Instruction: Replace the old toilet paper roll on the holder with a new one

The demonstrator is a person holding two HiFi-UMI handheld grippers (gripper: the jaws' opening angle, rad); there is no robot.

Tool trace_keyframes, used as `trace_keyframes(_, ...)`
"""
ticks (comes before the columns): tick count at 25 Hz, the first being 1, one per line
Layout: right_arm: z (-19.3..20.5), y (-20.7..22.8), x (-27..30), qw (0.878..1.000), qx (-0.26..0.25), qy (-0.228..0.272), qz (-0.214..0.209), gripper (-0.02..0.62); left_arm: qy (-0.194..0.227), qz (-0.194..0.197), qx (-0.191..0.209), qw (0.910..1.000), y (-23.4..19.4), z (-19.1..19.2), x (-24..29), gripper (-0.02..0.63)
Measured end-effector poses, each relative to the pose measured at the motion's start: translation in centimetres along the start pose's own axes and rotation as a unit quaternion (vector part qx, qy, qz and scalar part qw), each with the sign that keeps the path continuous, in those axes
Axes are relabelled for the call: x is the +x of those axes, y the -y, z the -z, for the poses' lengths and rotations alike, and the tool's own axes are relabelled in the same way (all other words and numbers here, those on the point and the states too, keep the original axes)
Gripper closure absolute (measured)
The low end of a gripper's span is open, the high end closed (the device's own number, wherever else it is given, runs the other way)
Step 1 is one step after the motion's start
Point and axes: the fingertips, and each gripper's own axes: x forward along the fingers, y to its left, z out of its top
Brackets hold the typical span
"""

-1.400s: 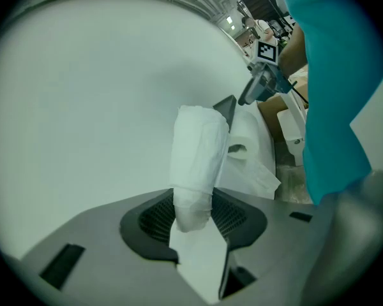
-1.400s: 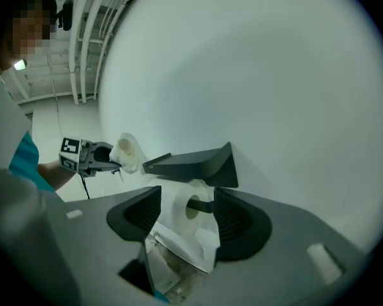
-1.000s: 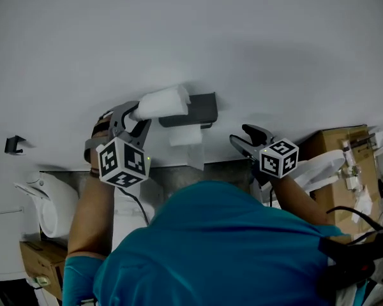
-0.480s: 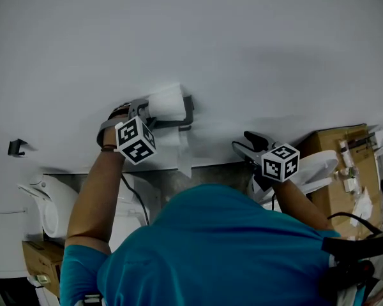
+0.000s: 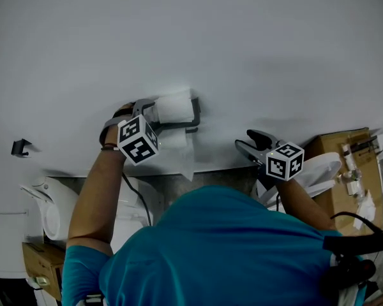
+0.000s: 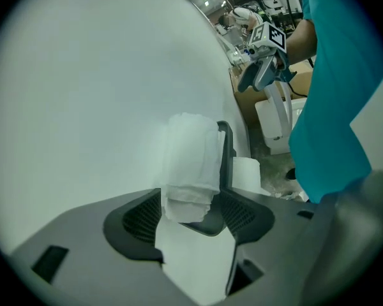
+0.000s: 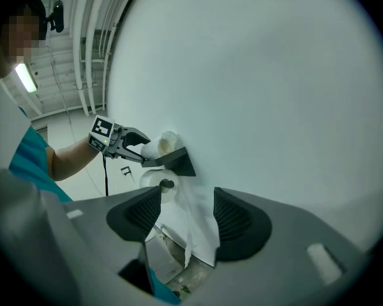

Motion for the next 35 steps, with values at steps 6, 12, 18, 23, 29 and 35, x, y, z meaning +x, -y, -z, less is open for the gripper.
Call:
trace_keyframes(6, -2.1, -2.6, 1.6, 1.000, -0.015, 0.027, 0.008, 0.342, 0.075, -0.009, -0.044, 0.9962, -1.4, 1.3, -2.9, 0.330)
trace_keyframes(12, -6.1, -6.7, 2.9, 0.996, -0.060, 0.060, -0.017, 0.345, 0.248, -0.016, -0.206, 0.9465, -2.8, 4.9, -7.5, 0.331)
trace_keyframes(18, -9.6, -10.7, 3.4, 0.988, -0.116, 0.093, -0.036, 0.436, 0.430, 0.033, -0.423, 0.7967, -0.6, 9.7, -10.3, 0.550)
trace_keyframes(23, -9.4, -11.5, 4.1, 0.987, -0.133, 0.093, -0.020, 0.522, 0.452, 0.047, -0.510, 0.7306, 3.1, 12.7, -10.1, 0.597)
trace_keyframes(29, -8.5, -11.7, 4.8, 0.988, -0.111, 0.103, -0.014, 0.594, 0.454, 0.038, -0.533, 0.7131, 4.7, 14.0, -9.6, 0.597)
trace_keyframes(35, -7.0, -11.7, 4.9, 0.990, -0.112, 0.085, -0.006, 0.594, 0.454, 0.028, -0.524, 0.7206, 3.8, 13.5, -10.9, 0.597)
